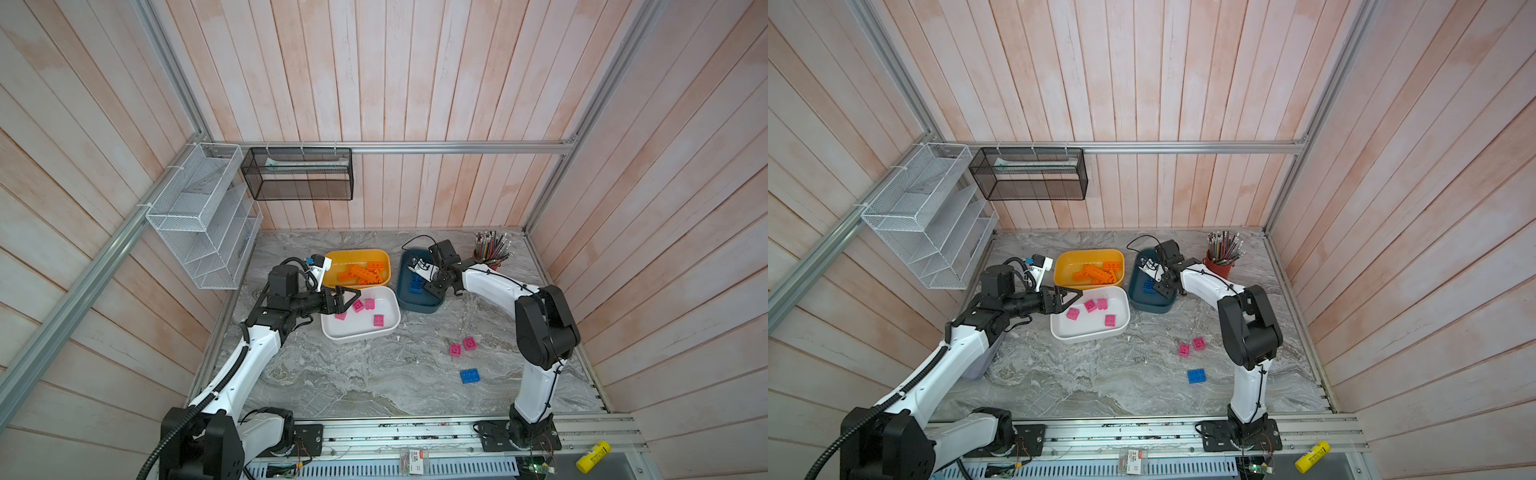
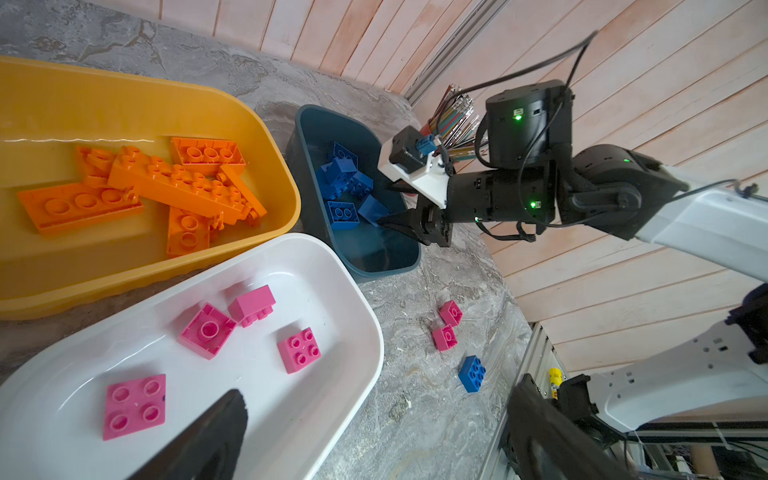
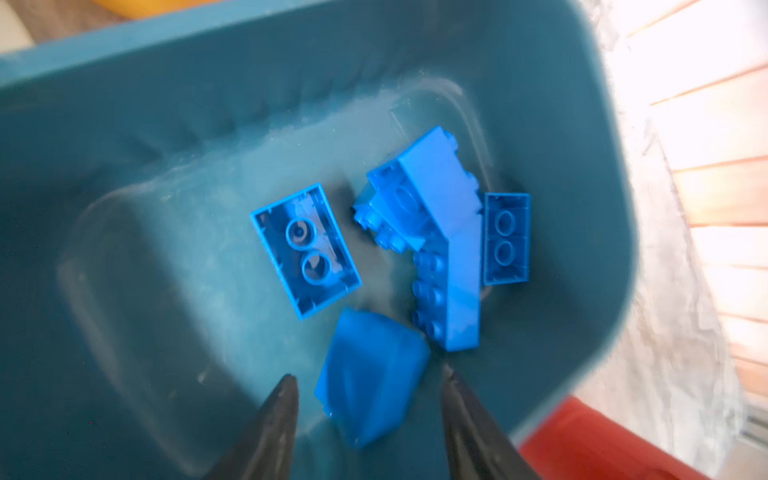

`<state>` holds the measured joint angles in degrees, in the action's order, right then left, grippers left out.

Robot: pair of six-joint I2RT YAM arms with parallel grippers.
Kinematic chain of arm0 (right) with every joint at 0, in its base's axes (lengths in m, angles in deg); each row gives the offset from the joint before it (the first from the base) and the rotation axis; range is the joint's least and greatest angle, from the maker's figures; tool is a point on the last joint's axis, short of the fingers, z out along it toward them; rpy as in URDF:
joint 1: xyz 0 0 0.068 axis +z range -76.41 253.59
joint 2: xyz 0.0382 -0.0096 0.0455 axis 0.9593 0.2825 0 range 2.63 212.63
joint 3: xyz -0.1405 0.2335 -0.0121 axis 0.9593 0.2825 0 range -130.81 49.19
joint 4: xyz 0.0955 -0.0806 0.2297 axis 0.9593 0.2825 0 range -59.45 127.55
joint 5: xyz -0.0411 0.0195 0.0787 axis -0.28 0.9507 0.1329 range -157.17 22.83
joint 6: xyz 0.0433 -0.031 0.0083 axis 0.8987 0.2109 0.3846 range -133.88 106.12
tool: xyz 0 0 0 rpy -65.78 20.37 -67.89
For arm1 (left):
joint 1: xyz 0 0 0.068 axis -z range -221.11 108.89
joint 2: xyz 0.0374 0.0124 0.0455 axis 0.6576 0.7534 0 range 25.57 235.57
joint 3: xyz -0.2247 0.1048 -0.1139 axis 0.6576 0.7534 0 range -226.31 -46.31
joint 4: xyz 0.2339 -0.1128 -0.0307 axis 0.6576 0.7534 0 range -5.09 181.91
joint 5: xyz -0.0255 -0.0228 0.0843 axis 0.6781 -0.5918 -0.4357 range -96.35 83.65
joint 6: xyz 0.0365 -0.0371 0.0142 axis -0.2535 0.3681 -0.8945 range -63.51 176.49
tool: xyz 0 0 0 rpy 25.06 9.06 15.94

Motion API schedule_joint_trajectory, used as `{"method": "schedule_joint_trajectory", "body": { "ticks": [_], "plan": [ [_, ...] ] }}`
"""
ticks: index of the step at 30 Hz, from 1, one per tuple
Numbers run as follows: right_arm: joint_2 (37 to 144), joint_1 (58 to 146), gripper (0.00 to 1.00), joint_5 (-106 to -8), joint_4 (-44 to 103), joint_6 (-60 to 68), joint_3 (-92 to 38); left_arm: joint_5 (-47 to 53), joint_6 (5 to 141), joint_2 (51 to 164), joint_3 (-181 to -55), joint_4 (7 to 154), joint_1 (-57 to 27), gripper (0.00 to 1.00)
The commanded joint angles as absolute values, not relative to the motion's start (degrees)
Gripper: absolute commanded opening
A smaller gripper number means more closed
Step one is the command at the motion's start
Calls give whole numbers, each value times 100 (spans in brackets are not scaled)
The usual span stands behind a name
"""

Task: Sort the legos into containers by color
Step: 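Move the right gripper back down to the pink bricks on the table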

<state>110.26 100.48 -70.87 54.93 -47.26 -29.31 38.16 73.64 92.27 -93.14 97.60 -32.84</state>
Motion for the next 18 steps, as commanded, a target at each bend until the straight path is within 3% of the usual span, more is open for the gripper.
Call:
{"method": "schedule_joint_trajectory", "body": {
  "ticks": [1, 5, 11, 18],
  "plan": [
    [10052, 10044, 61, -7151, 5639, -4472, -2583, 3816, 7306, 9240, -9466, 9724, -3278, 100],
    [9008, 10073, 63, -7074, 5834, -3783, -1945, 3890, 7315, 9309, -9484, 9700, -3285, 100],
    [7669, 10237, 61, -6491, 5930, -1199, -1008, 3957, 7343, 9336, -9422, 9654, -3285, 100],
    [6733, 11110, 62, -7343, 6417, 1133, 47, 4072, 7310, 9349, -9356, 9594, -3281, 100]
  ]
}}
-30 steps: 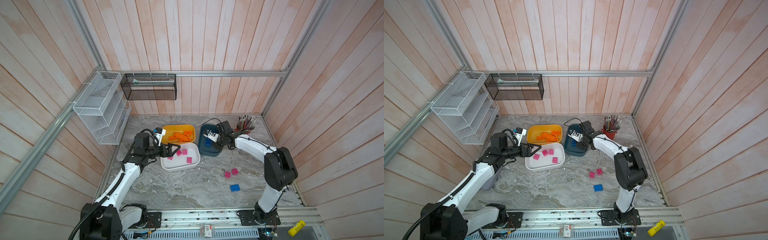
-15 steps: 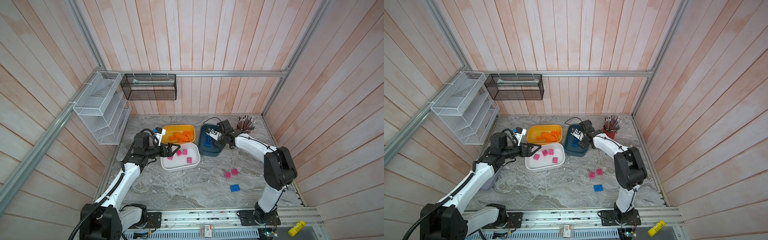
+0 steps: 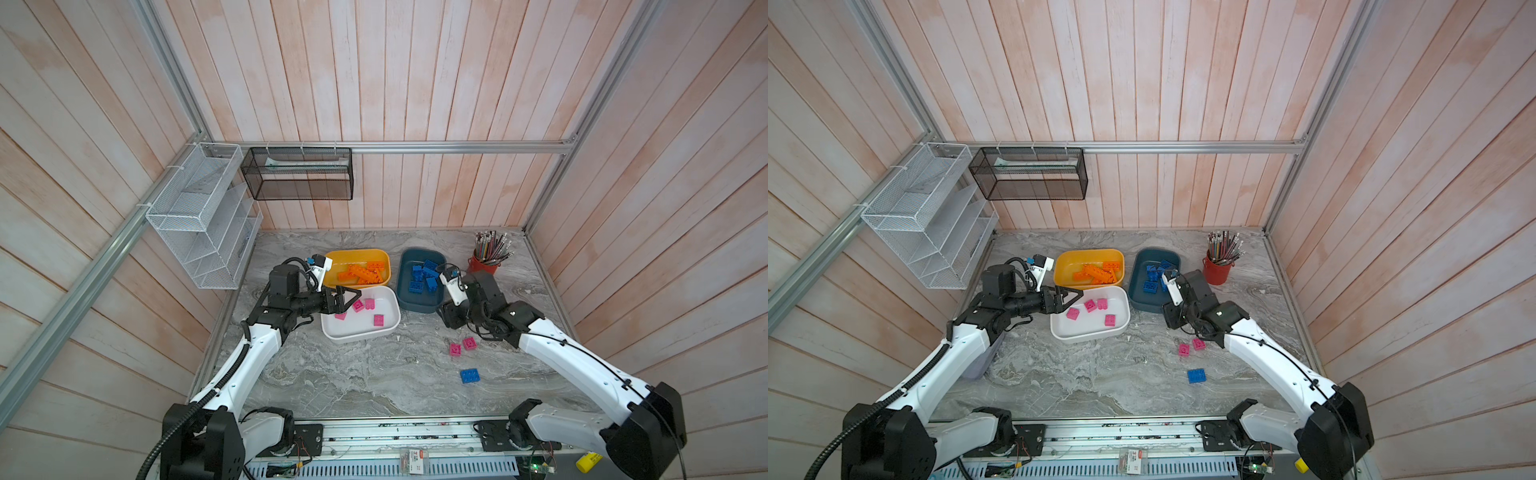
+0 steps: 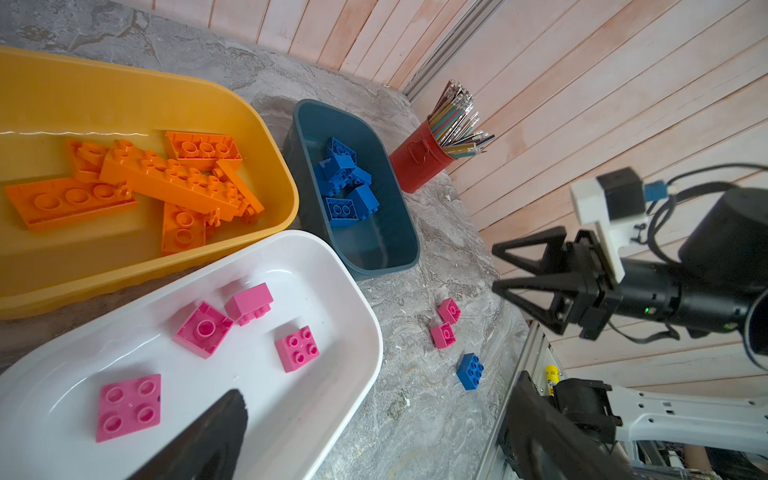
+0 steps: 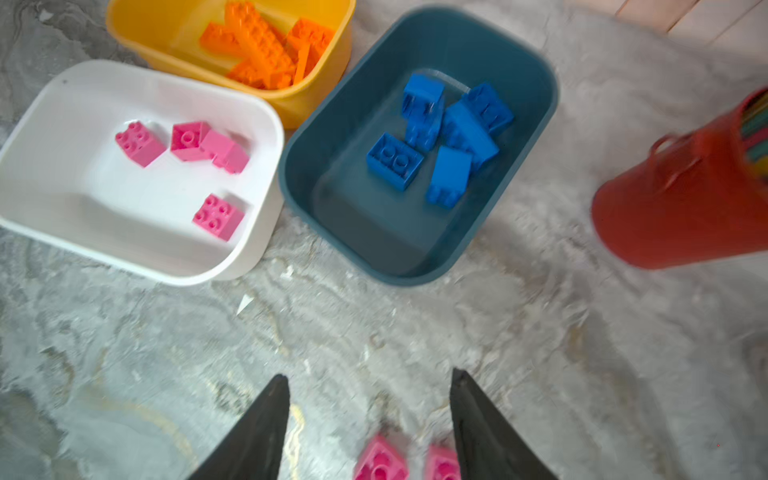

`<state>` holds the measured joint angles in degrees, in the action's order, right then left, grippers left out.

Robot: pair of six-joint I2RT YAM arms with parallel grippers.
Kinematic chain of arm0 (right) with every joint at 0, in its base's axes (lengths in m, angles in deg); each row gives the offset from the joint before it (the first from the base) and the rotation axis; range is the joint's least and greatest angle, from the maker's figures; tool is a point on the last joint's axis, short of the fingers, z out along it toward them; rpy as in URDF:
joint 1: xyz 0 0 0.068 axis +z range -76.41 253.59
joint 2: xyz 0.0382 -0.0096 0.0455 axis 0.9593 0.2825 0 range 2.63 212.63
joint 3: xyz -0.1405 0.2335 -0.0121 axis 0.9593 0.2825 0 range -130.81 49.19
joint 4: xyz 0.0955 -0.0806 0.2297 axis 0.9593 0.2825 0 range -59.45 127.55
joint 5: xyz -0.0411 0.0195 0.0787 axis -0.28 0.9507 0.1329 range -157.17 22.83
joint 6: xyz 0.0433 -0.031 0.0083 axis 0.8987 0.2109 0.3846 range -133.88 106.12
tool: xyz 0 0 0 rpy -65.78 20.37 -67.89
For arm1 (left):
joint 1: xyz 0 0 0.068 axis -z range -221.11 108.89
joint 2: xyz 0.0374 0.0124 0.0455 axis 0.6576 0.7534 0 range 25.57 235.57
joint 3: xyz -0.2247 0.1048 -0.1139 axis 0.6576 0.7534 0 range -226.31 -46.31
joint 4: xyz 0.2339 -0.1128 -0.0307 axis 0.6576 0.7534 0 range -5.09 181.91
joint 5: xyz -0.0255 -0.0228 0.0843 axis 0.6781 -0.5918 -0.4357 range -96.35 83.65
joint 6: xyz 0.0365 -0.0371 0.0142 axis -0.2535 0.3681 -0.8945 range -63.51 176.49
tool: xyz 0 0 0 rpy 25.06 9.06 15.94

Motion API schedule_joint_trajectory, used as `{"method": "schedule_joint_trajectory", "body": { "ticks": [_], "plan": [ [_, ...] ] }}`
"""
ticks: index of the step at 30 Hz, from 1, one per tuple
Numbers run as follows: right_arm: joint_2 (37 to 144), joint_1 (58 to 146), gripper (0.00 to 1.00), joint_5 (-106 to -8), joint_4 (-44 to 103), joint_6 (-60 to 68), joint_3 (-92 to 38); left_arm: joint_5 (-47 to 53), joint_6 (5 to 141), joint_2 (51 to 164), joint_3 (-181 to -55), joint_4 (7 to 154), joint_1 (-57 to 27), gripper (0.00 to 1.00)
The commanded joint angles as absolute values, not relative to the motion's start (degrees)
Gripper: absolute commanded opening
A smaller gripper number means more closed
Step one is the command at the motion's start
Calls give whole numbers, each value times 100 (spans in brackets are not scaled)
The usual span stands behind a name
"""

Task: Sort the legos into containers by color
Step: 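Move the right gripper back down to the pink bricks on the table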

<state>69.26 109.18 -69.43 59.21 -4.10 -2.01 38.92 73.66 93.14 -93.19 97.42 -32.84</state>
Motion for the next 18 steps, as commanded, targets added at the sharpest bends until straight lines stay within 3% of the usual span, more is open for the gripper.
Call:
{"method": "schedule_joint_trajectory", "body": {
  "ticks": [1, 7, 11, 18],
  "plan": [
    [6686, 11209, 62, -7479, 6496, 1493, 163, 4103, 7315, 9360, -9351, 9569, -3285, 100],
    [6549, 11665, 64, -7925, 7101, 2851, 721, 4180, 7377, 9351, -9311, 9466, -3285, 100],
    [6597, 11709, 67, -7618, 6684, 3041, 1118, 4189, 7358, 9361, -9312, 9433, -3283, 100],
    [7392, 11701, 67, -7999, 6506, 3057, 1142, 4144, 7337, 9296, -9290, 9475, -3285, 100]
  ]
}}
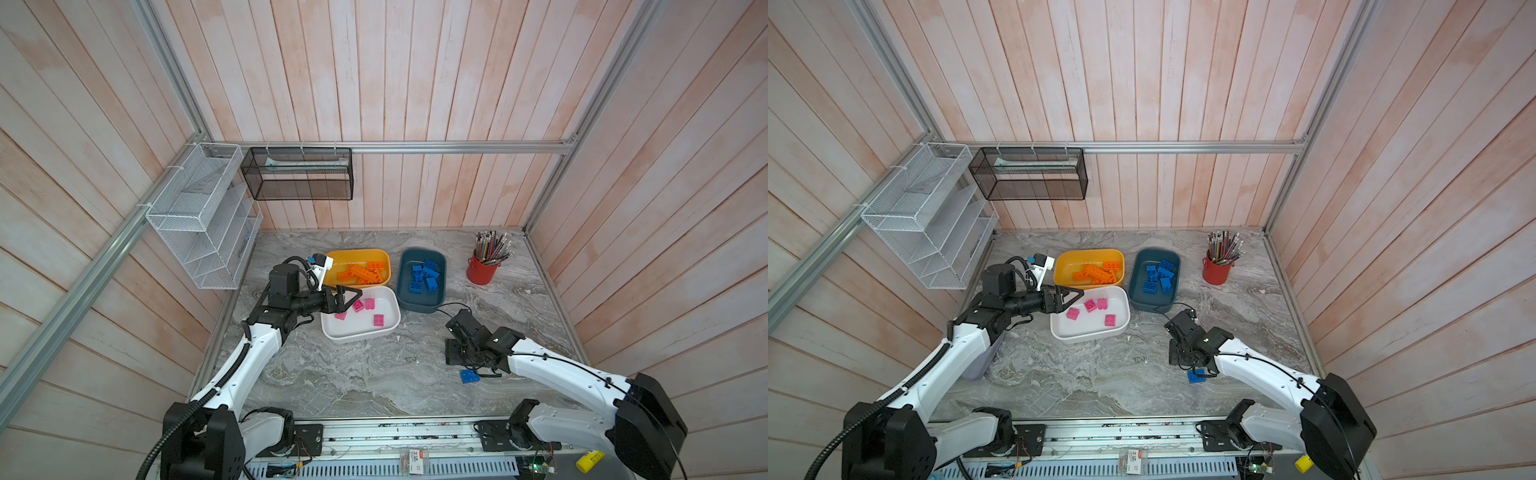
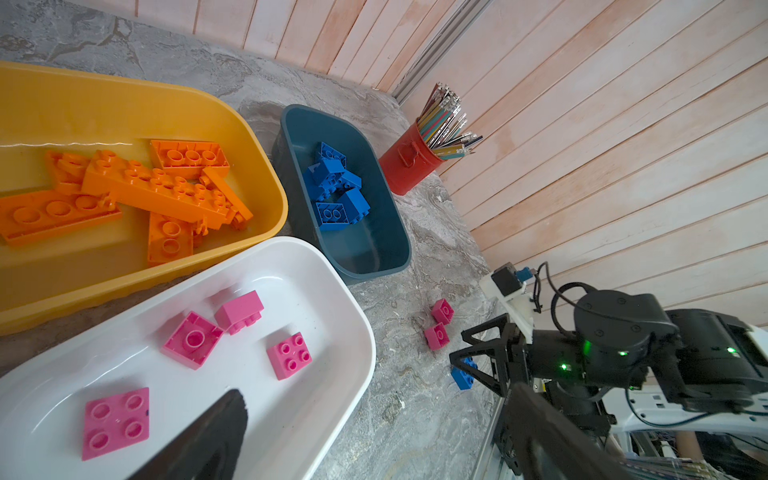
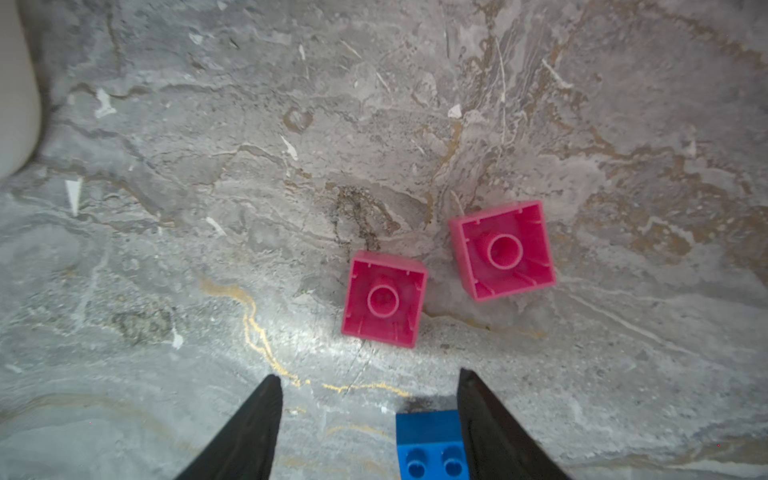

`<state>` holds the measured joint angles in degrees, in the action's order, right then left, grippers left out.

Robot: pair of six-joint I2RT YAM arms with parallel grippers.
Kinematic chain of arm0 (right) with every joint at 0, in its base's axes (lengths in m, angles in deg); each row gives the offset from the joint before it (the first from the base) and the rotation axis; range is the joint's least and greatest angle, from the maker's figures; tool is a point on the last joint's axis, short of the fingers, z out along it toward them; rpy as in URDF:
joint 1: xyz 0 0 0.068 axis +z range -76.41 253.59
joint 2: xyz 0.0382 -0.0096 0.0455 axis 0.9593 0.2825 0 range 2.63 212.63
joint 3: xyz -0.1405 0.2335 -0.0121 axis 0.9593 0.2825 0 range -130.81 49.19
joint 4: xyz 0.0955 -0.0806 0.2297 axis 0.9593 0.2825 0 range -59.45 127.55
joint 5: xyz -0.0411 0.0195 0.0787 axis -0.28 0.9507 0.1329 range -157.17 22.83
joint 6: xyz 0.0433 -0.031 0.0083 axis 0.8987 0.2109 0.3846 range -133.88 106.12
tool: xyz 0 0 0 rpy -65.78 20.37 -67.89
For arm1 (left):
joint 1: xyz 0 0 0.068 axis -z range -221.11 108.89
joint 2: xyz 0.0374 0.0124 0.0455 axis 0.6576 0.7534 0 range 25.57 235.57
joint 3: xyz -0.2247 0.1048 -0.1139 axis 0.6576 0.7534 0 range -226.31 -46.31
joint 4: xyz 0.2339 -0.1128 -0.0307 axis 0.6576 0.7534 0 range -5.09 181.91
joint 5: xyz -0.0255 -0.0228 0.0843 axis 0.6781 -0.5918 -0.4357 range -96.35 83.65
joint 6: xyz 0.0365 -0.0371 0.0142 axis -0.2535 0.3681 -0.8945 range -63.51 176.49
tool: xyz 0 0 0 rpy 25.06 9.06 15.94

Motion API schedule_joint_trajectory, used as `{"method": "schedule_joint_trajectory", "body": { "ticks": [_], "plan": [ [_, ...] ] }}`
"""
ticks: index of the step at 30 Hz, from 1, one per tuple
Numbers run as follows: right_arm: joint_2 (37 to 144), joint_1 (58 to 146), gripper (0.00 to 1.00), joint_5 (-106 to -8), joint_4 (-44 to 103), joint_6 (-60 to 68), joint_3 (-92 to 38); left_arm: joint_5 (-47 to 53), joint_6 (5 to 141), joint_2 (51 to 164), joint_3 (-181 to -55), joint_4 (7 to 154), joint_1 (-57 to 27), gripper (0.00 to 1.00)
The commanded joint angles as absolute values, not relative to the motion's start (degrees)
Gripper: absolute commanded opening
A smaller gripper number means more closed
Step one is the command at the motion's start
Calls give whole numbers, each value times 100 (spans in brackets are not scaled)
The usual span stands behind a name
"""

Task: Sort the legos into containers by color
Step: 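Move the right gripper back down to the pink bricks on the table, then close the right gripper on a pink brick, then carry the pink brick over the white tub and open the right gripper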

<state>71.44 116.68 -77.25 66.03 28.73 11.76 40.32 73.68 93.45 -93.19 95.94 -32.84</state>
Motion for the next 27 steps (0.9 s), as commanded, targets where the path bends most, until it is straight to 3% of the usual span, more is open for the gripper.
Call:
{"method": "schedule_joint_trajectory", "body": {
  "ticks": [1, 9, 20, 23, 27],
  "plan": [
    [7504, 11699, 67, -8002, 6412, 3052, 1129, 4144, 7335, 9286, -9281, 9489, -3285, 100],
    [8272, 11545, 58, -8210, 6012, 2908, 875, 4103, 7273, 9272, -9272, 9528, -3285, 99],
    [8498, 11428, 24, -8215, 6036, 2625, 676, 4069, 7238, 9262, -9254, 9561, -3285, 100],
    [8229, 11437, 22, -8182, 6349, 2381, 205, 4054, 7257, 9237, -9288, 9571, -3284, 99],
    [8080, 11516, 20, -7354, 5746, 1839, -414, 3964, 7248, 9177, -9359, 9635, -3293, 100]
  ]
}}
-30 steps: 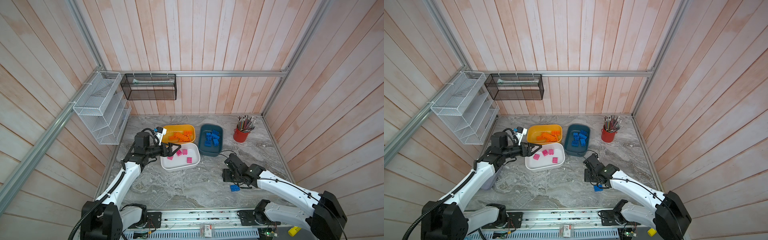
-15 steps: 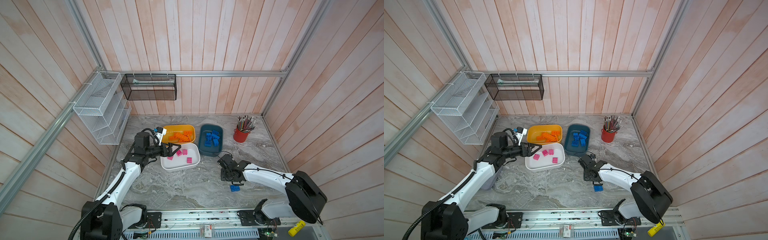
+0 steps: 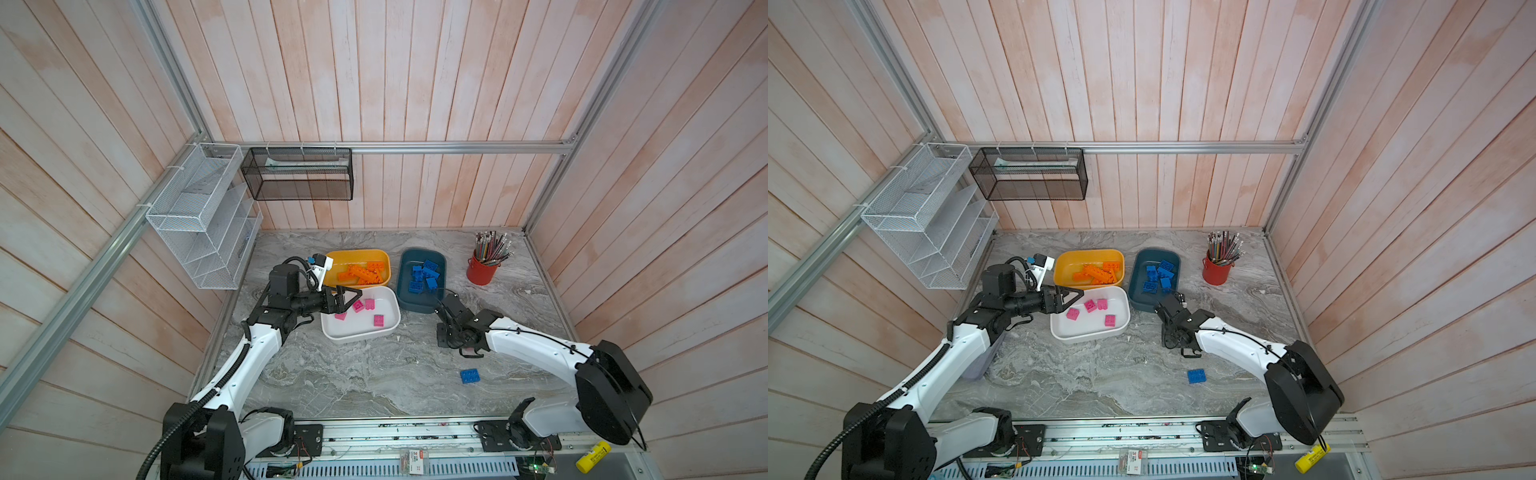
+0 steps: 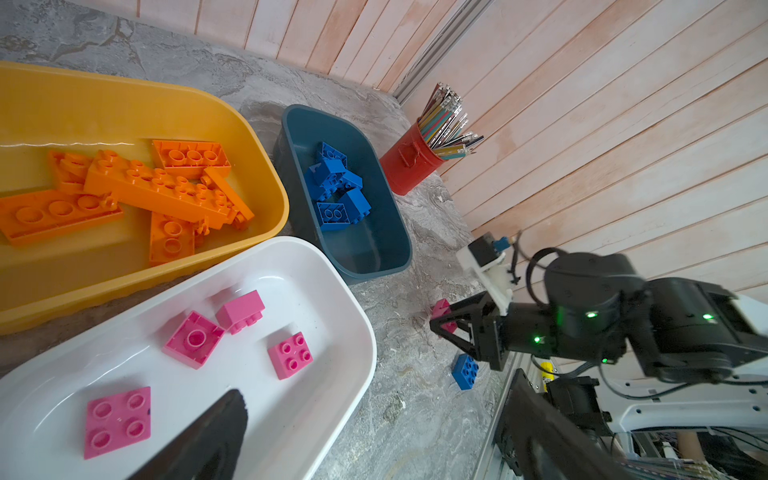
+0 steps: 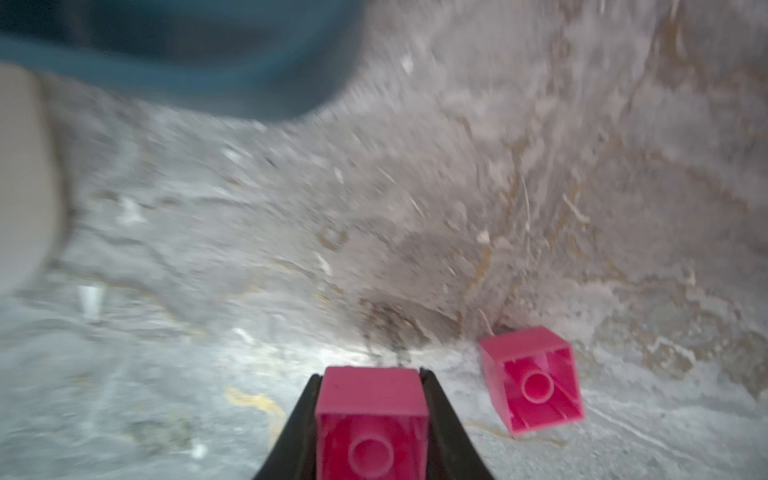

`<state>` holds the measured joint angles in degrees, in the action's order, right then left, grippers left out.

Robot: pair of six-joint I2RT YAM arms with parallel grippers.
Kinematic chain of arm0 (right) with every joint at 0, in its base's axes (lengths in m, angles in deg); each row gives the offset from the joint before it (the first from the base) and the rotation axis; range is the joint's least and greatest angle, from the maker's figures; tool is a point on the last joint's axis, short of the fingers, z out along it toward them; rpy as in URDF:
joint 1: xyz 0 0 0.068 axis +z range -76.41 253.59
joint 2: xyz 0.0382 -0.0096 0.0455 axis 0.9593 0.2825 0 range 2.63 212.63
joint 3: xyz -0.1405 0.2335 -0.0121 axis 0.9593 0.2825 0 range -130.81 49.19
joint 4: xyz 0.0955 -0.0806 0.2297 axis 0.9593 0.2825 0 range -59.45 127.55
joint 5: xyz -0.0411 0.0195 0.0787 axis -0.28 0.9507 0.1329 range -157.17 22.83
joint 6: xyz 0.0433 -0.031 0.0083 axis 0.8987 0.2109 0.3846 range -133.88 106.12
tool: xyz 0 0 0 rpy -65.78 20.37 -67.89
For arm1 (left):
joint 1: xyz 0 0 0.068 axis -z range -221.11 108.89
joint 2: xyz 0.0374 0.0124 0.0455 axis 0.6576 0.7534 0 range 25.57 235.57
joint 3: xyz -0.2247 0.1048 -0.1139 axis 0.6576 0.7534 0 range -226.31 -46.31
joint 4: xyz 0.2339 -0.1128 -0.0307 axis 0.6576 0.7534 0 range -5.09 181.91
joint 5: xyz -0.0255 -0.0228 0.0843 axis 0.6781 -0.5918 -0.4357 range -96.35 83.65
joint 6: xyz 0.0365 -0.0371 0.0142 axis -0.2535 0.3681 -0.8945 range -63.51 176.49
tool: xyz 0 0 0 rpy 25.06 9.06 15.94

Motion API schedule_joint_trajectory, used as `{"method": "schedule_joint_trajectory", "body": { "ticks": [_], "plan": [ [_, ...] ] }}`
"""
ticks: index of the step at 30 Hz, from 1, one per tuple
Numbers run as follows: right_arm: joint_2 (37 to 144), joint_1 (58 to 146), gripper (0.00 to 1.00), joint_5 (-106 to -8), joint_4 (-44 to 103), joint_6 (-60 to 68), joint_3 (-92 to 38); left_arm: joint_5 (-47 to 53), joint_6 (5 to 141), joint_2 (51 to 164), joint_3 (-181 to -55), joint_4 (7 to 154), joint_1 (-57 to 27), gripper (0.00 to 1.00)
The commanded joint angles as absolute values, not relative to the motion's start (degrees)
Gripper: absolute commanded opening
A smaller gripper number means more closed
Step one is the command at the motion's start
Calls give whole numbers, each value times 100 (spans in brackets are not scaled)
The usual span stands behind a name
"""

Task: Sort the legos into containers by color
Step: 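Carry the pink brick over the white tub and open the right gripper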

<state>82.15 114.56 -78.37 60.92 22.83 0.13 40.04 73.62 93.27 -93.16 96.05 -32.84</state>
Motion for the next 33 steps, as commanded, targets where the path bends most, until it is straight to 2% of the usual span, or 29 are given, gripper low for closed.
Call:
{"method": "schedule_joint_trajectory", "body": {
  "ticks": [1, 11, 18, 24, 28, 33],
  "plan": [
    [8188, 11569, 20, -7199, 5574, 1706, -607, 3930, 7246, 9146, -9368, 9659, -3307, 100],
    [10611, 11964, 21, -6418, 5085, 608, -3165, 3757, 7346, 8781, -9211, 9766, -3434, 100],
    [11829, 11980, 21, -6723, 5359, 481, -4044, 3722, 7367, 8707, -9088, 9803, -3433, 100],
    [12204, 12092, 25, -7154, 5505, 408, -4296, 3740, 7340, 8812, -9094, 9765, -3430, 100],
    [12268, 12140, 32, -7376, 5631, 370, -4421, 3767, 7323, 8906, -9107, 9724, -3428, 100],
    [11953, 12147, 47, -7492, 5788, 335, -4397, 3807, 7317, 8981, -9123, 9679, -3435, 100]
  ]
}}
